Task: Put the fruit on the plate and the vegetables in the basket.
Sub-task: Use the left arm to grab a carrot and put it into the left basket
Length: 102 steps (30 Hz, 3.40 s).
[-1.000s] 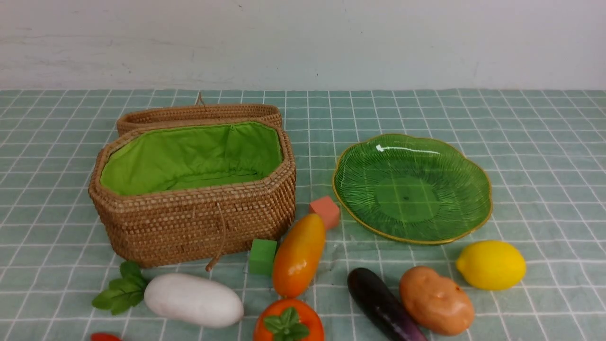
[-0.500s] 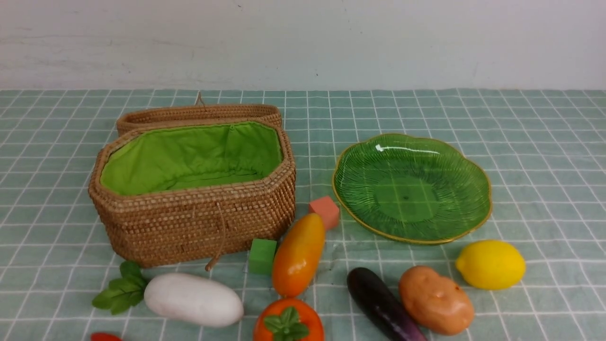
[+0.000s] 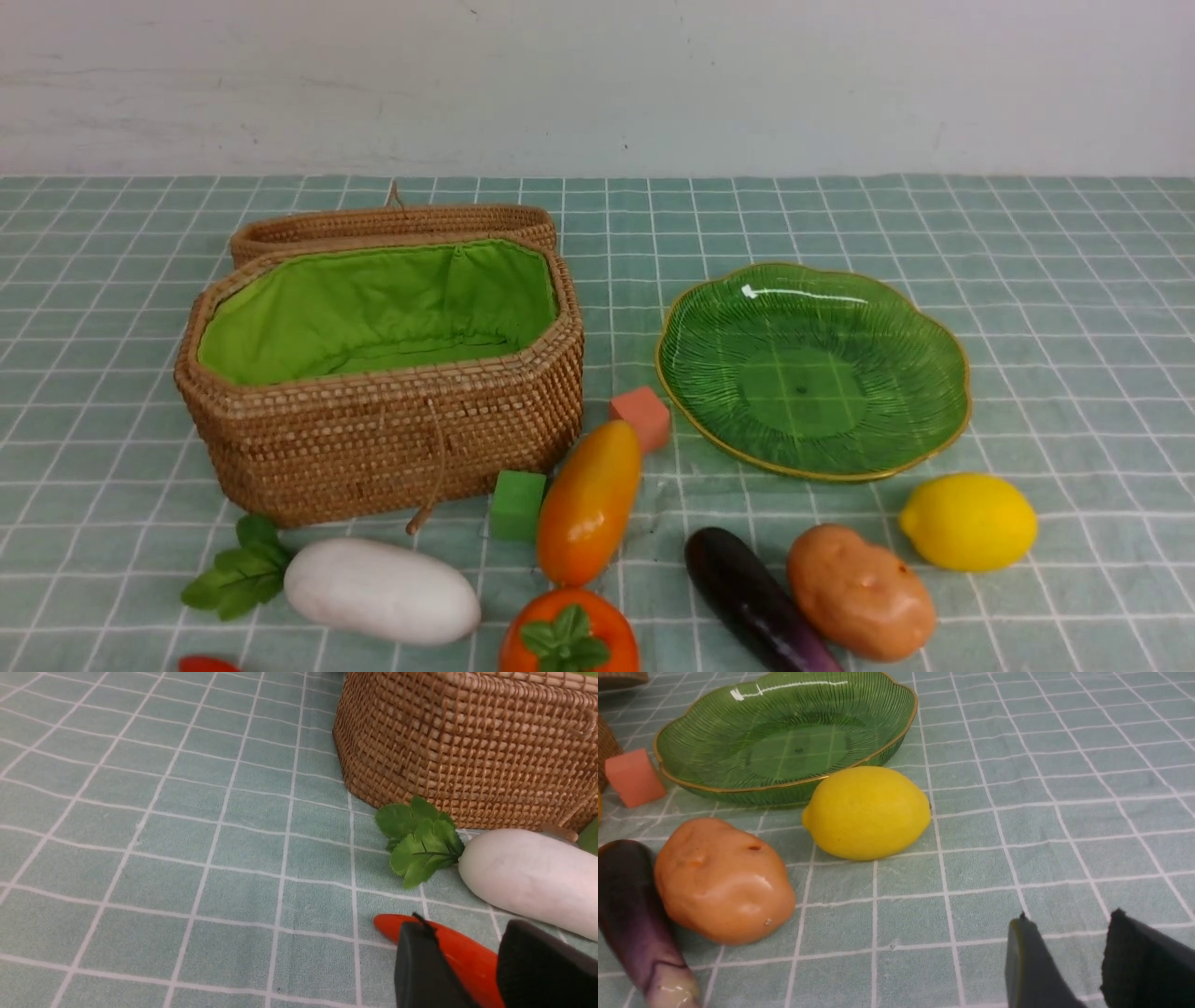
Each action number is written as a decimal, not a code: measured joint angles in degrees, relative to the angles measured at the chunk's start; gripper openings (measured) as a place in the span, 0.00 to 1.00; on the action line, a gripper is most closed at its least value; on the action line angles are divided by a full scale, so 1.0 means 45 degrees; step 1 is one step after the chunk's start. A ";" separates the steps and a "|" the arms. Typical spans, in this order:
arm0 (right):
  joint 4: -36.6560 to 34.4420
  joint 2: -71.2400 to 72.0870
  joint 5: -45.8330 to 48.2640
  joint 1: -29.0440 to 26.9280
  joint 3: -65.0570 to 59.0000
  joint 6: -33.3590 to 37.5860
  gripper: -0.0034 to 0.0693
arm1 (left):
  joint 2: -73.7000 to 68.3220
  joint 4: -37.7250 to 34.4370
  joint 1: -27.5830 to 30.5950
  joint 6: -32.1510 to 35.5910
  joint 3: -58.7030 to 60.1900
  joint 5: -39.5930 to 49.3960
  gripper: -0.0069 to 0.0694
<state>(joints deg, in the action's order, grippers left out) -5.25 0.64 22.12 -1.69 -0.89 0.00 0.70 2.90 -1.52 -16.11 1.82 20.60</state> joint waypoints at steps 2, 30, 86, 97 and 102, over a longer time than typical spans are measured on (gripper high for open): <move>0.0000 0.0000 0.0000 0.0000 0.0000 0.0000 0.38 | 0.0000 0.0000 0.0000 0.0000 0.0000 0.0000 0.40; 0.0015 0.0000 0.0000 0.0000 0.0000 0.0000 0.38 | -0.3634 -0.0645 0.0000 -0.3984 -0.8136 0.4465 0.40; 0.0003 0.0000 0.0000 0.0000 0.0000 0.0000 0.38 | -1.9245 -0.6494 0.0000 -0.0408 -0.9295 0.4985 0.41; 0.0003 0.0000 0.0000 0.0000 0.0000 0.0000 0.38 | -1.6234 -0.6988 0.0000 -0.1804 -1.3456 0.7725 0.41; 0.0003 0.0000 0.0000 0.0000 0.0000 0.0000 0.38 | -1.6860 -0.7882 0.0000 -0.2516 -1.6316 0.5199 0.41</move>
<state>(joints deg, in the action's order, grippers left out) -5.24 0.64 22.12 -1.69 -0.89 0.00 -75.17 -32.56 -1.52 -27.43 -71.60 43.99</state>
